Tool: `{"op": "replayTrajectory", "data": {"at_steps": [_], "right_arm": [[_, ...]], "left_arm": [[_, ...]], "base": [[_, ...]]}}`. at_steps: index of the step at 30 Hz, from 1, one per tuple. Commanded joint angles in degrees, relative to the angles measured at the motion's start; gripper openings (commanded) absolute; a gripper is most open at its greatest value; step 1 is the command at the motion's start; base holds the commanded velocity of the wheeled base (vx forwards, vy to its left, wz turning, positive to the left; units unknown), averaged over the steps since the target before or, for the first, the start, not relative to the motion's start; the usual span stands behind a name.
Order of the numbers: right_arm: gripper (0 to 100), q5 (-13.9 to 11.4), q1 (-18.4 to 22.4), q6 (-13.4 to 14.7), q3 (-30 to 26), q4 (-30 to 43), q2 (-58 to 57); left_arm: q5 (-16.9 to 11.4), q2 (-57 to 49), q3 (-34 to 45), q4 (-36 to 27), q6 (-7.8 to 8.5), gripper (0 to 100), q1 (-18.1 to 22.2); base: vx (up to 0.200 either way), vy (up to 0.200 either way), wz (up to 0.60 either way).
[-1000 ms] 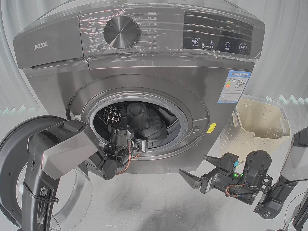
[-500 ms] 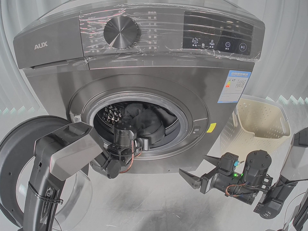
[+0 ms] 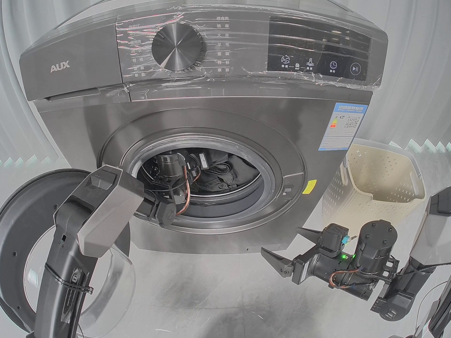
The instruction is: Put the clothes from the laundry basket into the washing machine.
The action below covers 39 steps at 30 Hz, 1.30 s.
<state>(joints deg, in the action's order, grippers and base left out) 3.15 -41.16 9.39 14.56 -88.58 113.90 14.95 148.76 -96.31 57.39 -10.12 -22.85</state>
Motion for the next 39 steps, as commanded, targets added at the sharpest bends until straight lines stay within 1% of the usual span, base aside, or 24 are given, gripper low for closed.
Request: {"op": "replayTrajectory", "data": {"at_steps": [1,4,5,10,16,18,22,26,31,32,34,35,36,39], "right_arm": [[100,0.0,-0.1,0.0,0.1,0.0,0.1],[100,0.0,-0.1,0.0,0.1,-0.1,0.1],[100,0.0,-0.1,0.0,0.0,0.0,0.0],[100,0.0,-0.1,0.0,-0.1,-0.1,0.0],[100,0.0,0.0,0.0,-0.1,0.0,0.0],[100,0.0,0.0,0.0,-0.1,0.0,0.0],[100,-0.1,0.0,0.0,-0.1,0.0,0.0],[100,0.0,0.2,0.0,-0.1,0.0,0.0],[100,0.0,0.2,0.0,-0.1,0.0,0.0],[100,0.0,0.2,0.0,-0.1,0.0,0.0],[100,-0.1,0.4,0.0,-0.1,0.0,-0.1],[100,-0.1,0.4,0.0,-0.1,-0.1,-0.1],[100,-0.1,0.5,0.0,-0.3,0.0,-0.2],[100,-0.1,0.7,0.0,-0.4,0.0,-0.4]], "left_arm": [[0.8,2.9,-3.9,0.0,-0.25,0,1.4],[0.8,2.9,-3.6,0.0,-0.17,0,1.3],[0.8,2.9,-3.4,0.0,-0.17,100,1.0],[0.8,2.6,-1.3,0.1,-0.43,100,0.8],[0.8,-1.1,6.0,0.2,-0.34,100,0.3],[0.8,-3.7,10.5,0.2,-0.17,100,-0.3],[0.7,-6.4,14.7,0.2,0.10,100,-0.7],[0.4,-11.5,22.7,0.4,0.10,100,-3.1],[0.4,-14.7,28.8,2.1,-0.17,100,-7.0],[0.4,-14.7,28.8,2.1,-0.17,100,-7.0],[0.4,-15.8,31.9,2.8,-0.25,100,-9.9],[0.4,-15.9,32.1,2.9,-0.25,100,-10.2],[0.4,-16.4,33.8,3.3,-0.08,100,-11.2],[0.8,-17.3,37.9,5.1,1.15,100,-12.5]], "base": [[0.000,0.000,0.00],[0.000,0.000,0.00],[0.000,0.000,0.00],[0.000,0.000,0.00],[0.000,0.000,0.00],[0.000,0.000,0.00],[0.000,0.000,0.00],[0.000,0.000,0.00],[0.000,0.000,0.00],[0.000,0.000,0.00],[0.000,0.000,0.00],[0.000,0.000,0.00],[0.000,0.000,0.00],[0.000,0.000,0.00]]}}
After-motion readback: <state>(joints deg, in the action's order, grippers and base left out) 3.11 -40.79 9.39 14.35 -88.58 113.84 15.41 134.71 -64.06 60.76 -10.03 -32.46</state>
